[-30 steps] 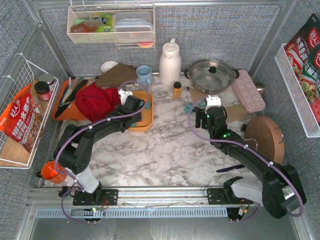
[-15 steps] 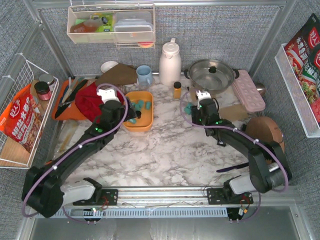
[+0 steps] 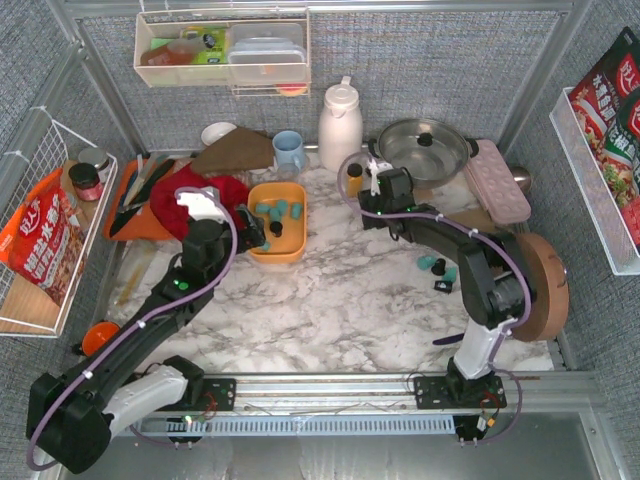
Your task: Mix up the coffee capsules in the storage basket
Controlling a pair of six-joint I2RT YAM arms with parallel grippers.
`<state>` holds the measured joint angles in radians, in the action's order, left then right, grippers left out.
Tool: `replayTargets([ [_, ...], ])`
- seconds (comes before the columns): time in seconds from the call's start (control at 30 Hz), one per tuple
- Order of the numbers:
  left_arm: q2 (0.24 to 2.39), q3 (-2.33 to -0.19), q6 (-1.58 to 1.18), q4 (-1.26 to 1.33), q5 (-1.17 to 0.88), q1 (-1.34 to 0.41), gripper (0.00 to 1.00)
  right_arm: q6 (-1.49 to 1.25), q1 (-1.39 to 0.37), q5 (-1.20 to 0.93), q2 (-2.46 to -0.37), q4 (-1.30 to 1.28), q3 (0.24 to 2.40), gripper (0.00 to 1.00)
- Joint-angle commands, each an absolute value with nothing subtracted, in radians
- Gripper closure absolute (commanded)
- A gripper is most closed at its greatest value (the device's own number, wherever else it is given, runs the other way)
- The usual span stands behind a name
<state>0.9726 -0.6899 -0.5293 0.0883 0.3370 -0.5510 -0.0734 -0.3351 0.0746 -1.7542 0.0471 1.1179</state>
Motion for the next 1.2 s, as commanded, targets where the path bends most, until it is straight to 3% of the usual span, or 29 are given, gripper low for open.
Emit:
replayTargets([
  [0.0, 0.982, -0.682, -0.516, 0.123, 0.308, -0.55, 0.01, -0.059, -0.324, 0.004, -1.84, -0.044, 1.23, 0.42],
  [0.43, 1.027, -0.676, -0.522, 0.154, 0.27, -0.549, 0.01, -0.106, -0.299, 0.015, -1.966, -0.119, 1.319, 0.42],
  [1.17, 1.047, -0.689, -0.552, 0.169, 0.236, -0.549, 0.01, -0.164, -0.295, 0.121, -1.968, -0.141, 1.304, 0.43],
])
